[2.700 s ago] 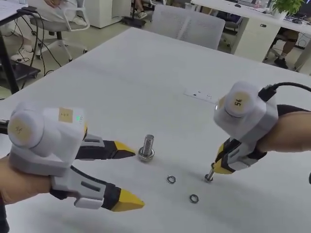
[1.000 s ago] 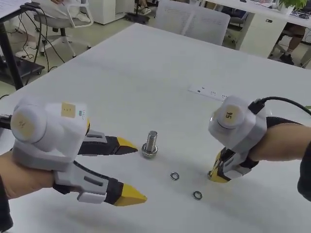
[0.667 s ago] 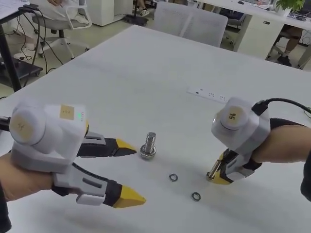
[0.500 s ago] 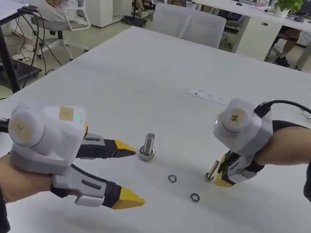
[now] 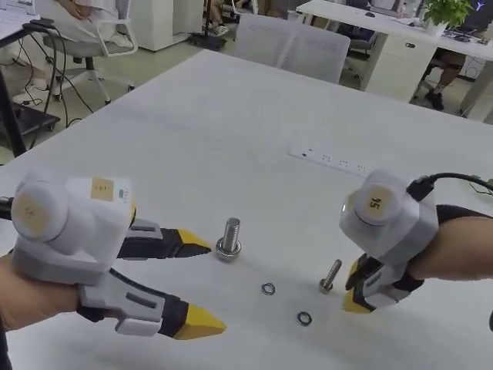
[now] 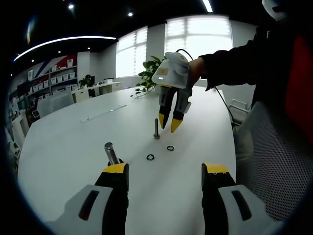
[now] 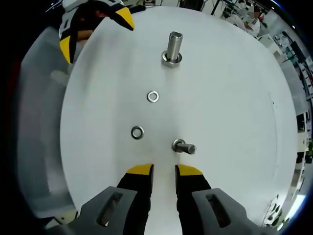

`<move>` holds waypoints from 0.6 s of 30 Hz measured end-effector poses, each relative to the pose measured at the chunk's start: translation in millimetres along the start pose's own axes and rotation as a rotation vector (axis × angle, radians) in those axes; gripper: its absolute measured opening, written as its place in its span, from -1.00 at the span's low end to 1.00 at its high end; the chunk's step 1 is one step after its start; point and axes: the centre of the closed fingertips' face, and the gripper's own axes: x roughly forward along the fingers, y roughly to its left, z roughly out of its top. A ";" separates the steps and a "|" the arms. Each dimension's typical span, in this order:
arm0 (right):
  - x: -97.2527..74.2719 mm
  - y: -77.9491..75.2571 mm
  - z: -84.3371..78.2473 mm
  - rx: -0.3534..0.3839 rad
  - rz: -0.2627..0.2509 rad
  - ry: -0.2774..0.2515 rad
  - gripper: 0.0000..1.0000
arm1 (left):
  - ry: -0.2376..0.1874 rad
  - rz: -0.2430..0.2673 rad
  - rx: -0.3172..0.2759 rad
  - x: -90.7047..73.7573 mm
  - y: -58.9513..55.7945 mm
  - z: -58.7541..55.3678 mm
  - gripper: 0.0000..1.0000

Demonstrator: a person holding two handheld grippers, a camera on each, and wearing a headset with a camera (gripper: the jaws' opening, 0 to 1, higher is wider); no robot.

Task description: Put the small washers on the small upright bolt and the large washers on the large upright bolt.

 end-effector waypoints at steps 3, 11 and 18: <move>-0.2 7.2 2.2 -0.001 0.009 -0.008 -0.62 | 0.000 0.000 0.001 -0.3 0.1 0.3 0.19; 0.5 22.8 6.8 -0.016 0.029 -0.006 -0.61 | -0.004 0.006 0.006 -2.1 1.4 2.5 0.18; 4.5 37.3 20.0 -0.050 0.050 -0.015 -0.61 | -0.008 0.013 0.009 -3.7 2.2 3.9 0.18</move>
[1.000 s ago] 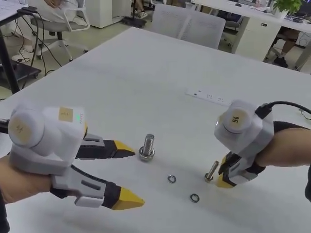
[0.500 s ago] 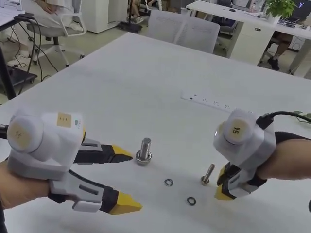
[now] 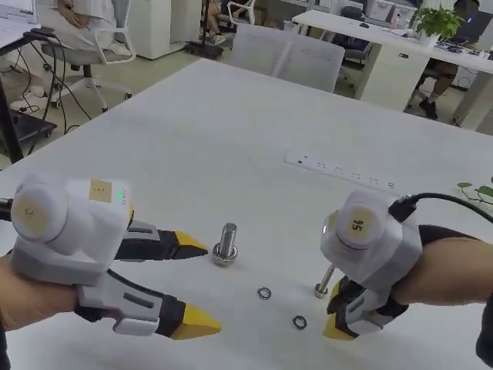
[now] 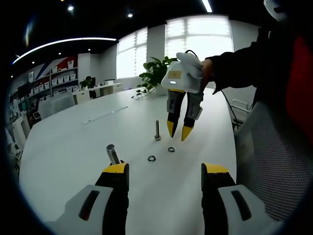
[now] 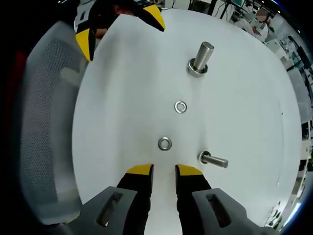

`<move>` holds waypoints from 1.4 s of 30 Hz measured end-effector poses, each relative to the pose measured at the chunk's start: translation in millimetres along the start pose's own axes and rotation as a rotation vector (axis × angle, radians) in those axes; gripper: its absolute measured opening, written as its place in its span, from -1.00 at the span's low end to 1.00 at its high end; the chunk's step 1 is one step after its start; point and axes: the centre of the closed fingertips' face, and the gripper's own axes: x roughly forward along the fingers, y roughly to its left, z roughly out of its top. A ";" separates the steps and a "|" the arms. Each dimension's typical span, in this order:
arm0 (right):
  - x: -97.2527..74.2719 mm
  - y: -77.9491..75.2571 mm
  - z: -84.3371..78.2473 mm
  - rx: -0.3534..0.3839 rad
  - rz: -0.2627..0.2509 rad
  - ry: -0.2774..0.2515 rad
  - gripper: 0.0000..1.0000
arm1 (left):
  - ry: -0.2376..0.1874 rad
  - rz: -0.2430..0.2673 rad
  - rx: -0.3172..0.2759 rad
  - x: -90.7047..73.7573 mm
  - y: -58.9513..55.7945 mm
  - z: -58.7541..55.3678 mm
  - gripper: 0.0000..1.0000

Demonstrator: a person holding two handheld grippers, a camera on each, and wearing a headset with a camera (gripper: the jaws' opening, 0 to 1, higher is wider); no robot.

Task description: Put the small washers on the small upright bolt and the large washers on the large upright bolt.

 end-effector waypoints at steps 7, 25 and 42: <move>6.4 2.9 10.9 -0.030 0.007 0.007 -0.61 | -0.003 0.003 0.002 -1.2 -0.6 1.1 0.17; 17.6 -0.6 19.0 -0.055 0.014 0.029 -0.61 | -0.010 0.006 -0.001 -2.8 -0.6 1.7 0.17; 19.6 -3.7 19.8 -0.029 0.034 0.039 -0.69 | -0.011 0.003 -0.001 -2.6 0.0 1.8 0.17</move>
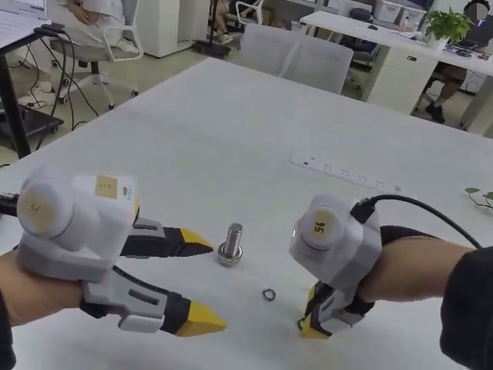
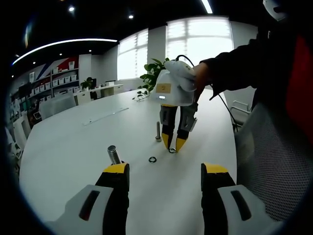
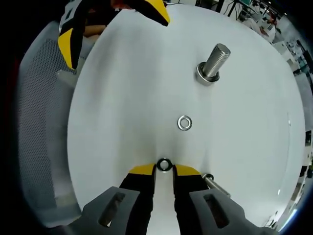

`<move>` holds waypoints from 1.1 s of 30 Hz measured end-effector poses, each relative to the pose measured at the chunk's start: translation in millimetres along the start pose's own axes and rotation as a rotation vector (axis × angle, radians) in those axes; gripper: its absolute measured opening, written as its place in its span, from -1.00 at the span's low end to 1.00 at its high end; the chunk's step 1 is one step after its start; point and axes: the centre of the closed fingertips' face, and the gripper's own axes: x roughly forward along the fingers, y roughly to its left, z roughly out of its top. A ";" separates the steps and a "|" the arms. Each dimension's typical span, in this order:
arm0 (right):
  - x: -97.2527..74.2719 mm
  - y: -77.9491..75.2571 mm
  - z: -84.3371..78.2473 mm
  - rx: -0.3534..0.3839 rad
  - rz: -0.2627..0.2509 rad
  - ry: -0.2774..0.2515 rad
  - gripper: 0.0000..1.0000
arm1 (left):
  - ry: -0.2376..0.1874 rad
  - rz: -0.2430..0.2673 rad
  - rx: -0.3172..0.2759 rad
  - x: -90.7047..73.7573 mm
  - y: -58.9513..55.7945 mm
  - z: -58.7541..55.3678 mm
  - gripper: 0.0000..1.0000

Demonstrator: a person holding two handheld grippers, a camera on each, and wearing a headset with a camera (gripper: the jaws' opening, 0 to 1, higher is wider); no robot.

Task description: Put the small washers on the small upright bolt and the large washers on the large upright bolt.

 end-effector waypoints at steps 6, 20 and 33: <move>0.2 0.6 -0.7 -0.010 -0.006 0.008 -0.70 | 0.001 0.001 -0.001 0.4 0.2 -0.4 0.16; -0.7 3.3 -0.8 0.000 -0.007 -0.009 -0.73 | 0.005 -0.007 0.000 1.0 -2.4 -0.5 0.16; -17.2 0.6 -8.2 0.018 -0.023 -0.015 -0.73 | 0.002 -0.009 0.002 0.7 -2.5 -0.2 0.15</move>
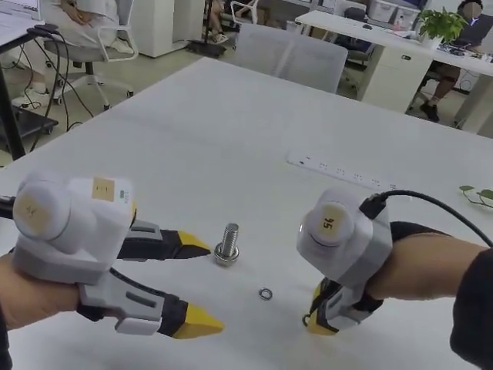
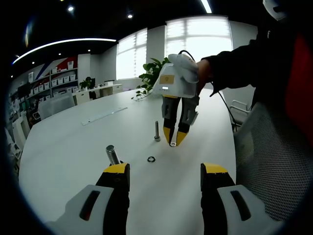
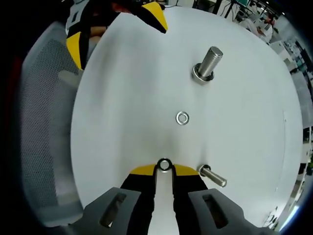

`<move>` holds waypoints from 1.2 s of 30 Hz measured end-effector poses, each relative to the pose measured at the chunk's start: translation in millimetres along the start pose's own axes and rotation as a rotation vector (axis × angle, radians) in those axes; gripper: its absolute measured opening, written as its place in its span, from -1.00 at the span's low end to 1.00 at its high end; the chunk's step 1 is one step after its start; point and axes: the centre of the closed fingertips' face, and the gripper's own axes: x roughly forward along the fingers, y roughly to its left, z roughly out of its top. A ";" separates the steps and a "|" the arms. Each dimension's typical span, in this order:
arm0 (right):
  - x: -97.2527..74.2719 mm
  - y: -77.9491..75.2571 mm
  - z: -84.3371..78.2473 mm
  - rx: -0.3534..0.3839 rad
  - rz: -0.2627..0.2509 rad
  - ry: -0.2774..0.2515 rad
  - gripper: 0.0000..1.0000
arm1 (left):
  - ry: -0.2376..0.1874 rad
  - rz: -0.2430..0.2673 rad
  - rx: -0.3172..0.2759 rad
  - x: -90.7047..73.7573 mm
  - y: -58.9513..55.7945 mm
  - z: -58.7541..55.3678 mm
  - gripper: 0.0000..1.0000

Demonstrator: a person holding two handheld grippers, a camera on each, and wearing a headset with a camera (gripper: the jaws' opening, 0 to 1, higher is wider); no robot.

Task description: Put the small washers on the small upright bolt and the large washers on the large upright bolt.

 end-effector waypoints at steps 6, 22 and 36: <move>-6.4 -2.1 -10.0 0.023 -0.005 0.005 -0.73 | 0.001 -0.001 0.001 0.6 -0.4 -0.1 0.15; -34.6 -17.3 -21.7 0.076 -0.041 -0.015 -0.73 | 0.002 -0.001 0.002 0.9 -0.5 -0.9 0.15; -52.6 -36.9 -12.5 0.070 -0.092 -0.040 -0.73 | 0.005 -0.001 0.000 1.9 1.0 -1.7 0.14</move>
